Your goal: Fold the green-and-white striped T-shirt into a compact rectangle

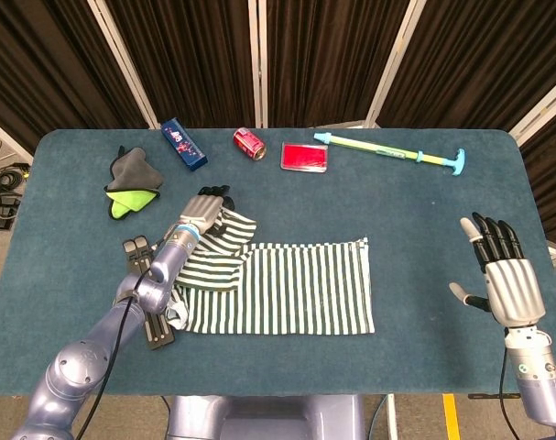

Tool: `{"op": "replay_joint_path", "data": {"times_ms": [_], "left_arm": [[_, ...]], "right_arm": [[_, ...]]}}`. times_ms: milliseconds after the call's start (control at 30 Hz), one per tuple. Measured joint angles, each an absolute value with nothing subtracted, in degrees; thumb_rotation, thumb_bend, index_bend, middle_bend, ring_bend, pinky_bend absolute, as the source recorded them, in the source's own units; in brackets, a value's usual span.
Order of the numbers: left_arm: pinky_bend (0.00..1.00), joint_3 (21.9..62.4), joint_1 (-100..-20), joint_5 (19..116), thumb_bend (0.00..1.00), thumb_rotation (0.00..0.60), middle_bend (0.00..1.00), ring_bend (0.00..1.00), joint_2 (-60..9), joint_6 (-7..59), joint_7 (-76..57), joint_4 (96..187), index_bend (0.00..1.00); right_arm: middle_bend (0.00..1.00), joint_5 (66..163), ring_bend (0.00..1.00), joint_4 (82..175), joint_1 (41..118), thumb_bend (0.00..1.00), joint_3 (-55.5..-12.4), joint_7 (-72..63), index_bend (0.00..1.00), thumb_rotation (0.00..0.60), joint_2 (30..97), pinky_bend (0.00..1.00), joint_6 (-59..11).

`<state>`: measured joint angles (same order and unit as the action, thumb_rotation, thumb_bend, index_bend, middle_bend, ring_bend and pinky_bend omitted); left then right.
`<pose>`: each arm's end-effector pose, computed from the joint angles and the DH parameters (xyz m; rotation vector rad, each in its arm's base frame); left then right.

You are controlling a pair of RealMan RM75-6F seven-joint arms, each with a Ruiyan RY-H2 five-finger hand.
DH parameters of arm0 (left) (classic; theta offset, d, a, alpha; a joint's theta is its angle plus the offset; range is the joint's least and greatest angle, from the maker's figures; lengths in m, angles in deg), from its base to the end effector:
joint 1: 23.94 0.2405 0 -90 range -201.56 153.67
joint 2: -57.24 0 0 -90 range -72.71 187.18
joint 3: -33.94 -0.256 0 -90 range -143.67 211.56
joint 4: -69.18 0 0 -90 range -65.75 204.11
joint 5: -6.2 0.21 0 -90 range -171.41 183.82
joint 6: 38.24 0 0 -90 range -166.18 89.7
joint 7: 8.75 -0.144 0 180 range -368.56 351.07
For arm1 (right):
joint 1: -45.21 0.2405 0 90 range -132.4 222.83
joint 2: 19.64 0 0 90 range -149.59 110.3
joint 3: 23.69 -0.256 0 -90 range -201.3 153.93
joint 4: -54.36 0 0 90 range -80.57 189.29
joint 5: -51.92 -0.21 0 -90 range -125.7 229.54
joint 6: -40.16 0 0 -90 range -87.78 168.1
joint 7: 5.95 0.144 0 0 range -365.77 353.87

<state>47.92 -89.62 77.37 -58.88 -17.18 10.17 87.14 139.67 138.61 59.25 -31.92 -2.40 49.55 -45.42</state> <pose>-0.1408 0.4799 -0.0868 -1.8145 -1.1740 -0.7070 -0.2830 -0.2495 0.1575 1.4188 -0.7282 1.1169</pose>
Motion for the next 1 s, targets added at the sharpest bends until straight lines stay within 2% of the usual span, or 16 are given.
{"op": "replay_joint_path", "data": {"times_ms": [433,1000], "left_arm": [[0.0,48.1,-89.4,77.9,0.46,0.6,0.0,0.0,-59.2,-16.9,10.9,87.0,0.51],[0.0,48.3,-88.1,78.4,0.46,0.6,0.0,0.0,-58.8,-14.5,11.7,88.7,0.54]], "right_arm": [[0.0,139.7,0.0,138.5,59.2,0.02,-32.0,-2.2,0.07,0.6,49.5,0.0,-45.5],[0.0,140.2,0.0,139.0,59.0,0.02,-32.0,-2.1,0.07,0.6,49.3,0.0,-46.3]]}}
